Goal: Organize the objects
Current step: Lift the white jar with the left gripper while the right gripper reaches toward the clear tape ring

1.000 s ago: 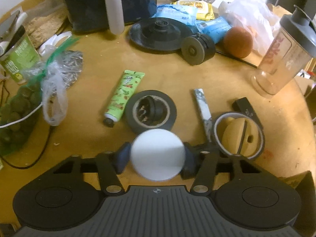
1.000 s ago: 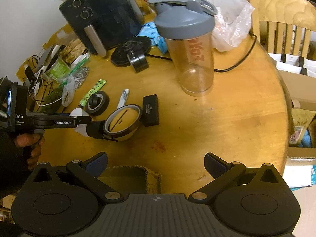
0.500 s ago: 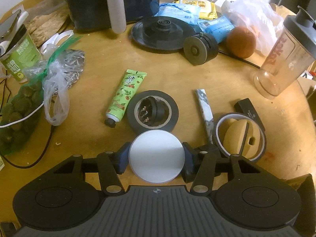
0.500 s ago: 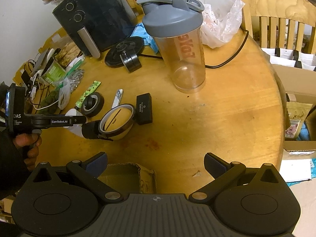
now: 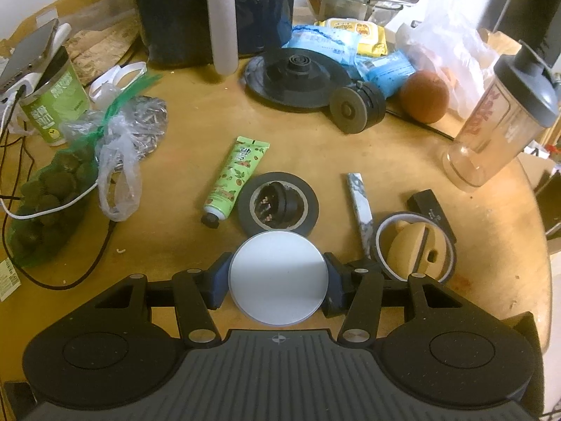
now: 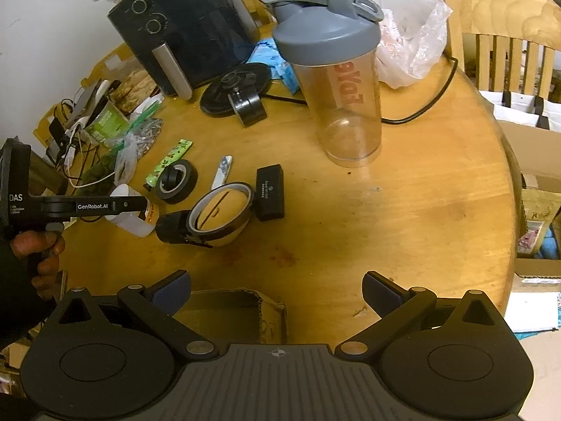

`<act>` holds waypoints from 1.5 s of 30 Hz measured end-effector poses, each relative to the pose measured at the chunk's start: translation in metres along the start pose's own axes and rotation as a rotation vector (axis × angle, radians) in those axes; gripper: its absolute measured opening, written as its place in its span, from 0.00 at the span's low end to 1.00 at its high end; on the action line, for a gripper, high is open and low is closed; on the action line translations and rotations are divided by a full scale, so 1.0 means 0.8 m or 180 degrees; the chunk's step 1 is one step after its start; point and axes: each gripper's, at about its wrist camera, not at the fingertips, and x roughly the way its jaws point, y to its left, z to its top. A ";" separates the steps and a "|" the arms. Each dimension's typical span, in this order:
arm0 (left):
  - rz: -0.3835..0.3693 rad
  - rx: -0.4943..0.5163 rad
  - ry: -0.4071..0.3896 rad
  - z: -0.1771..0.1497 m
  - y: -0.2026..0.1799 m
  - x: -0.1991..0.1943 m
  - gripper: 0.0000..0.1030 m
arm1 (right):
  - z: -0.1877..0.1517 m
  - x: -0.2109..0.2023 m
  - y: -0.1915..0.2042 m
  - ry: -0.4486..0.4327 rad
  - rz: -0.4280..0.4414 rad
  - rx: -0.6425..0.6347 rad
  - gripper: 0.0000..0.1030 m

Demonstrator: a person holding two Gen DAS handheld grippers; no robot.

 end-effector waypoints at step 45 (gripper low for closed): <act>-0.0224 -0.0419 -0.0202 -0.065 0.000 -0.112 0.51 | 0.035 0.060 0.057 0.0123 0.0461 -0.0957 1.00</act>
